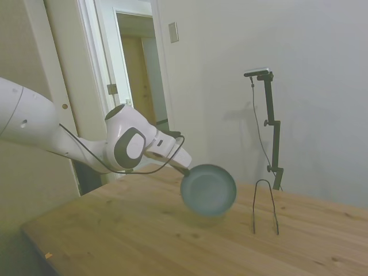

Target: Unload the plate

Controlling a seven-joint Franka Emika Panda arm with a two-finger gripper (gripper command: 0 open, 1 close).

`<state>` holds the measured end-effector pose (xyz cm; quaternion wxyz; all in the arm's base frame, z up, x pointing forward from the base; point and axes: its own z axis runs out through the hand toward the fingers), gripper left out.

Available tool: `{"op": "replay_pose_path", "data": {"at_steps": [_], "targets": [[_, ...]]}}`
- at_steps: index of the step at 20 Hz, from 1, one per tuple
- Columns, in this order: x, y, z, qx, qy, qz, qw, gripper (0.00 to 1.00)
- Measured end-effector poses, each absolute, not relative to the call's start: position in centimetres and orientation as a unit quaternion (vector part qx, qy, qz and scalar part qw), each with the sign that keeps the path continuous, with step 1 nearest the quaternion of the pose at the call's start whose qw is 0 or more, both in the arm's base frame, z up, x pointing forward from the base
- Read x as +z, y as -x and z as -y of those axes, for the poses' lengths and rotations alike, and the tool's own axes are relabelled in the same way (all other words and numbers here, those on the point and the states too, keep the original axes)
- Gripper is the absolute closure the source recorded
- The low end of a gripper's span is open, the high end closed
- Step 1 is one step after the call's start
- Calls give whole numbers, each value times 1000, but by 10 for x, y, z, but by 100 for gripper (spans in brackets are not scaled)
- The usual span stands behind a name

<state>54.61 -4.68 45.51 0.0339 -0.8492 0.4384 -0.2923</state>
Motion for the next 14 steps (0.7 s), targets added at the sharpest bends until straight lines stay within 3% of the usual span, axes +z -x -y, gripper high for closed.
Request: {"op": "replay_pose_path", "data": {"at_steps": [8, 14], "targets": [[409, -542, 66, -217, 870, -437, -69, 100], [373, -552, 77, -194, 871, -442, -96, 100]]}}
